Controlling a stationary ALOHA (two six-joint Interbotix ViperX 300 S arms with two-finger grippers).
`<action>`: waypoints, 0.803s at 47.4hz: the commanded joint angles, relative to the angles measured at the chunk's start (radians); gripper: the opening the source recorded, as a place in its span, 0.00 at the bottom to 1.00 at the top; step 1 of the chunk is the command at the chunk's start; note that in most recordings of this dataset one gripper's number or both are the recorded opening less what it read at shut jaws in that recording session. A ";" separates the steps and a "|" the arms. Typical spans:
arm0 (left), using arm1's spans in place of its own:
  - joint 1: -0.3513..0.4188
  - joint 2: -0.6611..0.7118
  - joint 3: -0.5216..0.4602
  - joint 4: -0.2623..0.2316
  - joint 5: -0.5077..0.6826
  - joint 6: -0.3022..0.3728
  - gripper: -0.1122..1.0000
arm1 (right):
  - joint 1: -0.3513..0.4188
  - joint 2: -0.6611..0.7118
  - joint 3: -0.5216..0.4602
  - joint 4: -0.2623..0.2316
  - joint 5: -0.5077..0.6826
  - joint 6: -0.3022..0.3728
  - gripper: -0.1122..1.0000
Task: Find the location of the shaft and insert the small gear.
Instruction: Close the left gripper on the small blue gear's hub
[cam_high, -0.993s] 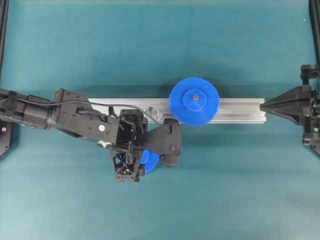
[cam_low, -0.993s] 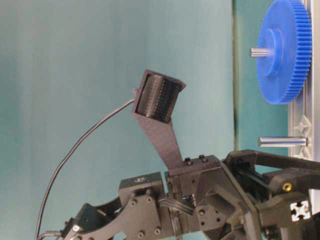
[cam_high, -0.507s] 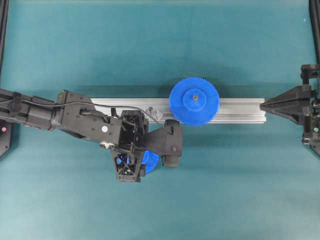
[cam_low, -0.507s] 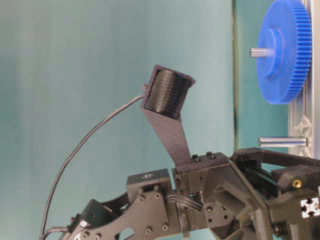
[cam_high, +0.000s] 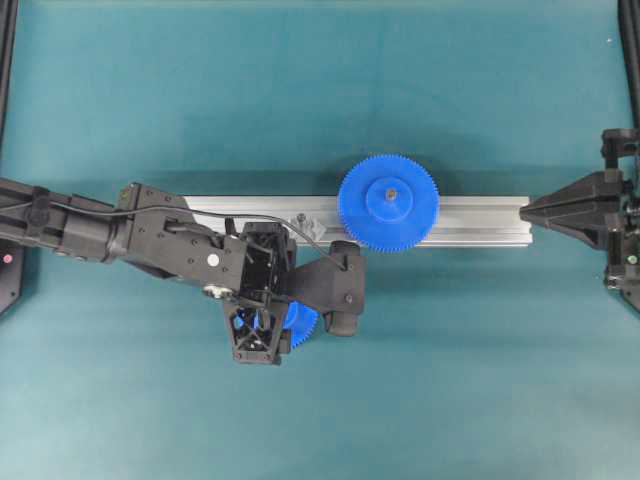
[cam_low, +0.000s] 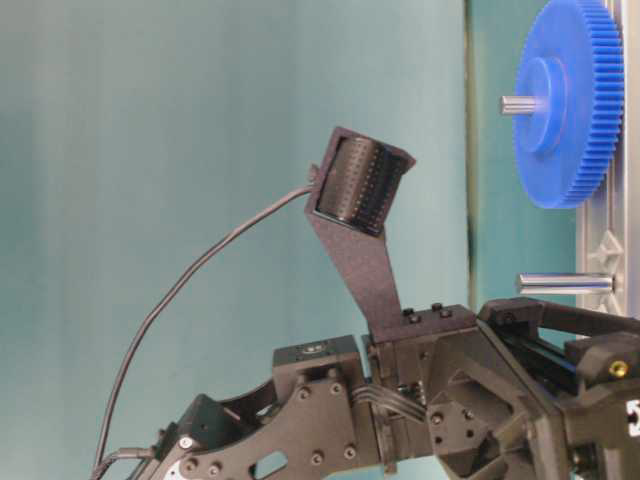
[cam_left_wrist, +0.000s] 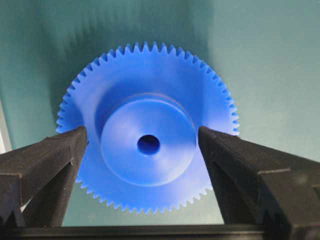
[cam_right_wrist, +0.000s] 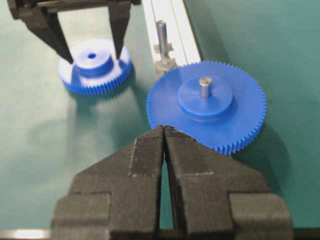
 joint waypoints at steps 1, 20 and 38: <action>-0.002 -0.015 -0.015 0.003 -0.002 -0.002 0.93 | -0.003 0.006 -0.009 0.000 -0.005 0.009 0.14; -0.002 0.002 -0.011 0.003 -0.002 -0.002 0.93 | -0.003 0.006 -0.009 0.000 -0.005 0.011 0.14; -0.002 0.003 -0.006 0.003 -0.002 0.000 0.92 | -0.005 0.008 -0.009 0.000 -0.006 0.009 0.14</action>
